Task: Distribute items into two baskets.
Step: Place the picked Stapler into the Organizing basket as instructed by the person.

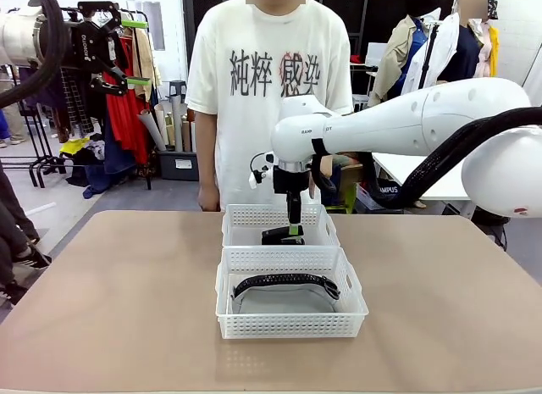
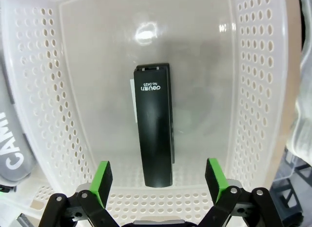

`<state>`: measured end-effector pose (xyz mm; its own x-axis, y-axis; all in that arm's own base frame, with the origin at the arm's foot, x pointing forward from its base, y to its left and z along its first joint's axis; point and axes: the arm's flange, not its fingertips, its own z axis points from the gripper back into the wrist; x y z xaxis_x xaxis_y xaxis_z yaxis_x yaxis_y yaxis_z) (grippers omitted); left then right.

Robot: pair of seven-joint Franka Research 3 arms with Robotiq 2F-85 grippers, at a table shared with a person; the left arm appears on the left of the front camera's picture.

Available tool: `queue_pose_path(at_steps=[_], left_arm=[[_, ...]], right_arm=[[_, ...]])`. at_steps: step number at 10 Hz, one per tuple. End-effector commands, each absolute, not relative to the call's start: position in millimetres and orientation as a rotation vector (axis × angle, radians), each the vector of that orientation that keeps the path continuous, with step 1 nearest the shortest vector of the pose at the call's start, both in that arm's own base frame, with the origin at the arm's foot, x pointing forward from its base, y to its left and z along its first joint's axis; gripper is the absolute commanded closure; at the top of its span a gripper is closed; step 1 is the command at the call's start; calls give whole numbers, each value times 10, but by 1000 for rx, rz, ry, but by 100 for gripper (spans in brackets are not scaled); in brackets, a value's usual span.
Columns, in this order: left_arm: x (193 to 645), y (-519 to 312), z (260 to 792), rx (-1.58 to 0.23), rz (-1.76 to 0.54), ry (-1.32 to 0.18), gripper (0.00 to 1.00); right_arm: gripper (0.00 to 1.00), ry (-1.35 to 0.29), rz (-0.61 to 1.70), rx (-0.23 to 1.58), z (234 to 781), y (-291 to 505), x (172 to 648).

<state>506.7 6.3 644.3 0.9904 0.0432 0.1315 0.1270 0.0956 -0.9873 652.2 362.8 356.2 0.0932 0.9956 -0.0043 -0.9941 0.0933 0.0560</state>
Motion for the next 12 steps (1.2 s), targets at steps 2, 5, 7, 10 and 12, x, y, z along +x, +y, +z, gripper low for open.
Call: queue_pose_path(at_steps=[2, 5, 7, 10, 12], left_arm=[[5055, 70, 6449, -1476, -63, -140, 0], [5055, 70, 6449, -1476, -63, -140, 0], [5055, 70, 6449, -1476, -63, -140, 0], [5055, 70, 6449, -1476, -63, -140, 0], [5055, 70, 6449, -1476, -63, -140, 0]], right_arm=[[0, 24, 1494, 121, 3826, 3575, 6554], [0, 18, 1465, 84, 3787, 3580, 6531], [0, 18, 1465, 84, 3787, 3580, 6531], [0, 18, 1465, 84, 3787, 3580, 6531], [0, 12, 1411, 164, 3866, 3595, 6364]])
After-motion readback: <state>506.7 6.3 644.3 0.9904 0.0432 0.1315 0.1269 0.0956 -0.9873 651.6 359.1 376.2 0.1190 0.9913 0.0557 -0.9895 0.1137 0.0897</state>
